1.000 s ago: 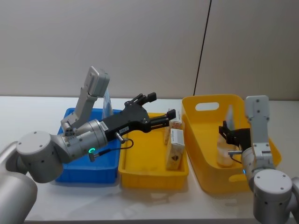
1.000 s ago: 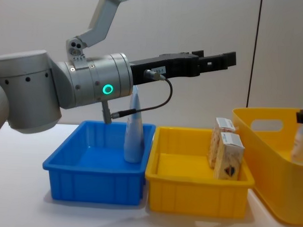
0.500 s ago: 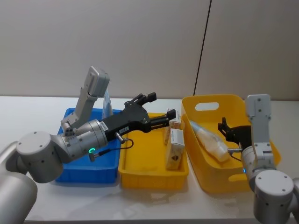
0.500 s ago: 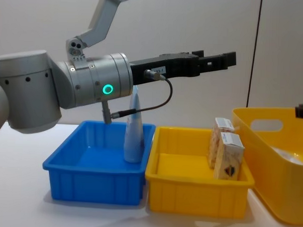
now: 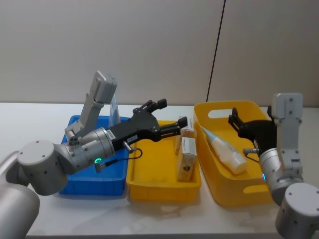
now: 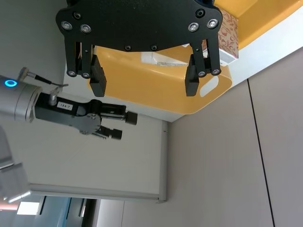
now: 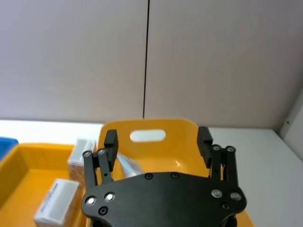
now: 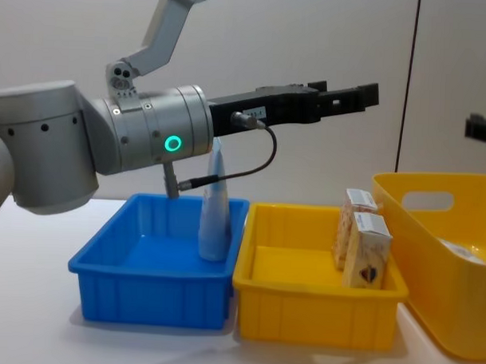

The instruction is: Bimanual collaborative sorting of washing and personal care products

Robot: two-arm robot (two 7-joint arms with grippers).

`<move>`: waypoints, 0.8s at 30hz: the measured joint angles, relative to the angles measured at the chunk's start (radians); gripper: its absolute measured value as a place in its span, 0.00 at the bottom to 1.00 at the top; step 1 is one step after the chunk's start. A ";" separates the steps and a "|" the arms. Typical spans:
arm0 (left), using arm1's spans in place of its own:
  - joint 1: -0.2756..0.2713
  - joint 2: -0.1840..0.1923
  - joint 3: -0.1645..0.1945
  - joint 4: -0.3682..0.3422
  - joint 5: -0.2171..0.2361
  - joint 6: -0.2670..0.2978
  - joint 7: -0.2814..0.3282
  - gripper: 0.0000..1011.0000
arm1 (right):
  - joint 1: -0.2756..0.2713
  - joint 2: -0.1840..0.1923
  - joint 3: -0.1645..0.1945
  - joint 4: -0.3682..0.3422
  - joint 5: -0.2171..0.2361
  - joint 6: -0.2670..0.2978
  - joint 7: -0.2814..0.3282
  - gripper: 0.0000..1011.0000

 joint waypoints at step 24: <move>0.159 0.077 -0.023 -0.197 0.109 0.030 0.248 0.99 | -0.138 0.113 -0.052 -0.113 0.130 -0.059 0.093 0.99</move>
